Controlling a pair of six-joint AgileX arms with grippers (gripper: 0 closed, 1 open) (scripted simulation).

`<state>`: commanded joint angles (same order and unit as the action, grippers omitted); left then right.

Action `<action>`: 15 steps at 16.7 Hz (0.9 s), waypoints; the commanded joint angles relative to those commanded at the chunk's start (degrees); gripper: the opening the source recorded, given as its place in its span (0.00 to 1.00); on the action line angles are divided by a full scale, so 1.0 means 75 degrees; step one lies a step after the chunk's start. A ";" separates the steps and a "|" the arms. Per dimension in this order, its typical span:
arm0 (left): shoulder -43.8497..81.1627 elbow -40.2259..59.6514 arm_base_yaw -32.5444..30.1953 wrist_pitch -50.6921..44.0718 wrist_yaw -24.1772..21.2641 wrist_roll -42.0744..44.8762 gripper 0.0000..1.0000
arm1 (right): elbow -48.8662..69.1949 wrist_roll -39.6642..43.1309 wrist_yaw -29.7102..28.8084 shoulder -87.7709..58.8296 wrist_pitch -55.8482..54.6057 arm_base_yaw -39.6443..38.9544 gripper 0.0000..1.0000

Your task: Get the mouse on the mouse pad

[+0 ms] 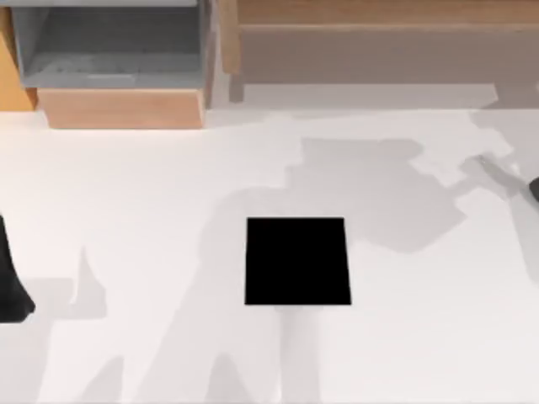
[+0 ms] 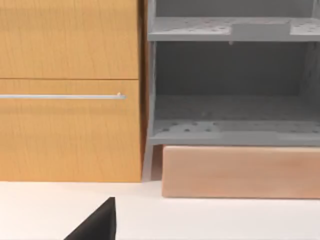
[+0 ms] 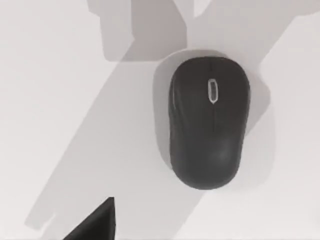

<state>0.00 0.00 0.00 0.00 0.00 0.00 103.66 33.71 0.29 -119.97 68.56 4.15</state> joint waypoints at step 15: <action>0.0000 0.0000 0.0000 0.0000 0.0000 0.0000 1.00 | -0.0803 0.0193 -0.0080 -0.0965 -0.1142 0.0000 1.00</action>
<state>0.00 0.00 0.00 0.00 0.00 0.00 97.64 35.16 -0.31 -127.20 60.00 4.15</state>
